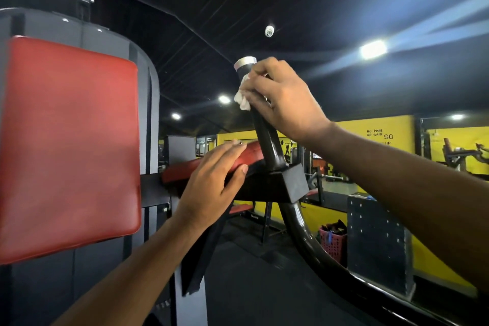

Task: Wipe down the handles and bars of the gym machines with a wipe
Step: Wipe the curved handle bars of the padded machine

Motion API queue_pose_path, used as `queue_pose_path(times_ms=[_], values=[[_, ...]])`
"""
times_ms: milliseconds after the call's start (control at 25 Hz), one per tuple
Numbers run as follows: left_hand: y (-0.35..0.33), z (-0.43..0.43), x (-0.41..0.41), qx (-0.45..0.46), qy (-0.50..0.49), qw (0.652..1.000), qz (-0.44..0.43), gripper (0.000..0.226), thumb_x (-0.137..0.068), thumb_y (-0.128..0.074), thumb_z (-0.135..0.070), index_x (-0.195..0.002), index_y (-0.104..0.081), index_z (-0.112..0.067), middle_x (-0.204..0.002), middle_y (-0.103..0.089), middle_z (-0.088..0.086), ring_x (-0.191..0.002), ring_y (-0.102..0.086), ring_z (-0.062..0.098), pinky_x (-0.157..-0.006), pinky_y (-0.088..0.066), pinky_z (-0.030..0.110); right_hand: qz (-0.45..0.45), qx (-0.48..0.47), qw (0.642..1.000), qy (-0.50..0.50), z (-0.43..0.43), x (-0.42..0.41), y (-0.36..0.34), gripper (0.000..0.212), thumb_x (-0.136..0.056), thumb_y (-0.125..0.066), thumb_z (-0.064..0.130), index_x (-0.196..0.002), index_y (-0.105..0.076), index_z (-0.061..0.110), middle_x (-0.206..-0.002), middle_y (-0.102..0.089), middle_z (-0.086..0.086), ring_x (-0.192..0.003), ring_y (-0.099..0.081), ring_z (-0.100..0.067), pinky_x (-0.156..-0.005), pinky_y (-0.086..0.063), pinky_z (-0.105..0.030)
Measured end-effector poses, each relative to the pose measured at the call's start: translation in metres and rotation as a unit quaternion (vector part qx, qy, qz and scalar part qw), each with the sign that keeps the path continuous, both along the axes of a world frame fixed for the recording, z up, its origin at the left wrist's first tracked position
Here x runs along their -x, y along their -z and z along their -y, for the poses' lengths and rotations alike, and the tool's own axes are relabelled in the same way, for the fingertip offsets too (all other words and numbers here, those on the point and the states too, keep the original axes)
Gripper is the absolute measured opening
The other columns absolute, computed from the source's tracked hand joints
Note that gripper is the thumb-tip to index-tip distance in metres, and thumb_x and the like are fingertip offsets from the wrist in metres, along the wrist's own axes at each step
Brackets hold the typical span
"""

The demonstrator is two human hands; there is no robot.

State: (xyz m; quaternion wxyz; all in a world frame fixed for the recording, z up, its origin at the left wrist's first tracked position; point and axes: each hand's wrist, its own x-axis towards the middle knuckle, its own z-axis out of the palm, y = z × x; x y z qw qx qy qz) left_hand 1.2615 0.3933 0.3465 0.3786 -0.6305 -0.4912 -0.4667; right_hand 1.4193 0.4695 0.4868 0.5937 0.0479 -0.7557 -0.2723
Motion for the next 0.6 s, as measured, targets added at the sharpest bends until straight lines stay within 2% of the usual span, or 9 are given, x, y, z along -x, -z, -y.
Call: queue_pose_path(times_ms=[120, 240, 320, 400, 480, 520, 600], values=[[0.0, -0.001, 0.003, -0.003, -0.008, 1.0, -0.006, 0.047, -0.098, -0.045, -0.037, -0.14, -0.05, -0.015, -0.14, -0.053, 0.003, -0.132, -0.042, 0.007, -0.109, -0.036, 0.03, -0.01, 0.004, 1.0, -0.023, 0.0, 0.0, 0.004, 0.016, -0.095, -0.06, 0.022, -0.104, -0.071, 0.013, -0.108, -0.06, -0.003, -0.097, -0.056, -0.02, -0.081, -0.051, -0.032], [-0.001, 0.003, 0.004, 0.008, -0.015, 1.0, -0.005, 0.048, -0.098, -0.044, -0.039, -0.141, -0.049, -0.016, -0.141, -0.052, 0.002, -0.132, -0.04, 0.005, -0.109, -0.035, 0.029, 0.002, -0.012, 1.0, -0.003, 0.002, 0.001, -0.002, 0.016, -0.095, -0.059, 0.02, -0.102, -0.07, 0.012, -0.107, -0.061, -0.003, -0.097, -0.059, -0.019, -0.082, -0.051, -0.031], [-0.002, 0.006, 0.002, 0.023, -0.02, 0.999, -0.013, 0.049, -0.099, -0.045, -0.04, -0.142, -0.048, -0.017, -0.142, -0.051, 0.001, -0.133, -0.038, 0.004, -0.11, -0.035, 0.03, -0.024, 0.043, 0.998, -0.03, 0.006, 0.007, -0.002, 0.013, -0.094, -0.06, 0.018, -0.099, -0.07, 0.011, -0.104, -0.061, -0.002, -0.093, -0.059, -0.013, -0.08, -0.051, -0.027], [-0.003, 0.011, 0.002, 0.041, -0.021, 0.999, -0.012, 0.048, -0.1, -0.047, -0.038, -0.144, -0.046, -0.018, -0.144, -0.049, 0.001, -0.134, -0.036, 0.005, -0.111, -0.033, 0.029, -0.068, 0.103, 0.989, -0.085, 0.004, 0.006, 0.008, 0.008, -0.093, -0.063, 0.016, -0.097, -0.069, 0.012, -0.101, -0.061, 0.001, -0.087, -0.056, -0.004, -0.077, -0.047, -0.016], [-0.005, 0.015, 0.001, 0.052, -0.025, 0.998, -0.011, 0.048, -0.1, -0.049, -0.036, -0.145, -0.044, -0.018, -0.147, -0.046, 0.0, -0.136, -0.034, 0.004, -0.113, -0.031, 0.029, -0.092, 0.224, 0.96, -0.138, 0.001, 0.005, 0.018, 0.004, -0.094, -0.062, 0.017, -0.096, -0.066, 0.018, -0.096, -0.065, 0.005, -0.082, -0.059, 0.0, -0.073, -0.046, -0.012], [-0.006, 0.016, 0.0, 0.057, -0.027, 0.998, -0.014, 0.049, -0.1, -0.049, -0.035, -0.145, -0.044, -0.018, -0.147, -0.045, 0.001, -0.136, -0.033, 0.004, -0.113, -0.031, 0.029, -0.098, 0.302, 0.932, -0.173, 0.0, 0.006, 0.018, 0.004, -0.095, -0.061, 0.018, -0.093, -0.065, 0.021, -0.09, -0.067, 0.007, -0.078, -0.06, 0.001, -0.07, -0.046, -0.013], [-0.007, 0.017, 0.0, 0.067, -0.03, 0.997, -0.017, 0.05, -0.099, -0.048, -0.036, -0.146, -0.042, -0.019, -0.148, -0.044, 0.0, -0.136, -0.031, 0.003, -0.114, -0.031, 0.03, -0.076, 0.433, 0.854, -0.278, -0.001, 0.009, 0.009, 0.008, -0.093, -0.061, 0.016, -0.09, -0.064, 0.022, -0.081, -0.067, 0.003, -0.07, -0.062, -0.005, -0.064, -0.051, -0.023]])
